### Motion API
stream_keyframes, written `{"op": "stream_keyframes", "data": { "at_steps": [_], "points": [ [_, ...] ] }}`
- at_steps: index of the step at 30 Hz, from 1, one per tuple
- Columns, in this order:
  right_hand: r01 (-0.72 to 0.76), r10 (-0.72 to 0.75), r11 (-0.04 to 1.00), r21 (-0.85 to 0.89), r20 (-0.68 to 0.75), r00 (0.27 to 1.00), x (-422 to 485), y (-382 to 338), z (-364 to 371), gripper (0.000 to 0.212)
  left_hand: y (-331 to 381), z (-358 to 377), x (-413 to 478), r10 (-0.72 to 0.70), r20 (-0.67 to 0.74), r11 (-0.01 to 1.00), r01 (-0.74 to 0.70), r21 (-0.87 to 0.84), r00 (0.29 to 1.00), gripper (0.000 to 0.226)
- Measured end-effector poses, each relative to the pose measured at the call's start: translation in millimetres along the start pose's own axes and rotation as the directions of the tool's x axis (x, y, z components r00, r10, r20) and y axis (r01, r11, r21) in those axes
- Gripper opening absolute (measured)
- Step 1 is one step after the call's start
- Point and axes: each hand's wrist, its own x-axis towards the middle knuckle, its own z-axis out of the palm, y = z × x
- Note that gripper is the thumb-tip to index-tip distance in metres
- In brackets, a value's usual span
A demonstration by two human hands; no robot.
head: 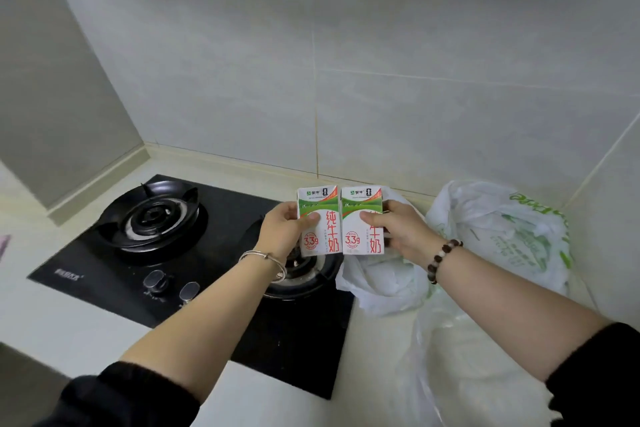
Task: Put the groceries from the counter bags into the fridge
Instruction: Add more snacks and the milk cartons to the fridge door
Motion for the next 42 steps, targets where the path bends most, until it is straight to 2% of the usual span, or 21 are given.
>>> {"op": "stream_keyframes", "data": {
  "at_steps": [4, 9, 13, 17, 21, 24, 28, 35, 38, 42],
  "points": [
    [0.05, -0.047, 0.998, -0.044, 0.064, 0.997, -22, -8, 6, 0.009, 4, -5, -32, 0.004, -0.072, 0.999, -0.007, -0.035, 0.997, 0.013],
    [0.065, -0.05, 0.995, -0.082, 0.176, 0.983, -47, -9, 15, 0.024, 1, -15, -78, 0.007, -0.154, 0.999, -0.015, -0.05, 0.988, 0.018],
    [0.09, -0.067, 0.993, -0.079, 0.264, 0.962, -67, -2, 38, 0.024, -9, -32, -121, 0.01, -0.251, 0.994, -0.036, -0.102, 0.968, 0.023],
    [0.109, -0.081, 0.992, -0.058, 0.362, 0.929, -91, 8, 80, 0.026, -24, -61, -170, -0.017, -0.389, 0.986, -0.05, -0.16, 0.921, 0.021],
    [0.121, -0.054, 0.988, -0.092, 0.529, 0.847, -119, 14, 132, 0.022, -34, -99, -220, -0.046, -0.542, 0.984, -0.057, -0.171, 0.839, 0.014],
    [0.151, -0.061, 0.985, -0.09, 0.627, 0.777, -146, 16, 183, 0.02, -39, -134, -264, -0.055, -0.658, 0.984, -0.069, -0.162, 0.751, 0.011],
    [0.158, -0.049, 0.985, -0.072, 0.759, 0.649, -190, 22, 261, 0.023, -45, -184, -332, -0.075, -0.81, 0.985, -0.085, -0.152, 0.582, 0.014],
    [0.196, -0.053, 0.98, -0.022, 0.928, 0.368, -302, 37, 392, 0.023, -52, -259, -470, -0.083, -0.959, 0.983, -0.135, -0.123, 0.271, 0.013],
    [0.185, -0.019, 0.982, -0.027, 0.971, 0.239, -356, 49, 432, 0.016, -58, -276, -530, -0.067, -0.988, 0.989, -0.118, -0.084, 0.141, 0.011],
    [0.23, -0.011, 0.973, -0.002, 0.998, 0.057, -423, 63, 470, 0.024, -67, -289, -597, -0.061, -0.998, 0.99, -0.131, -0.059, -0.008, 0.015]
  ]
}}
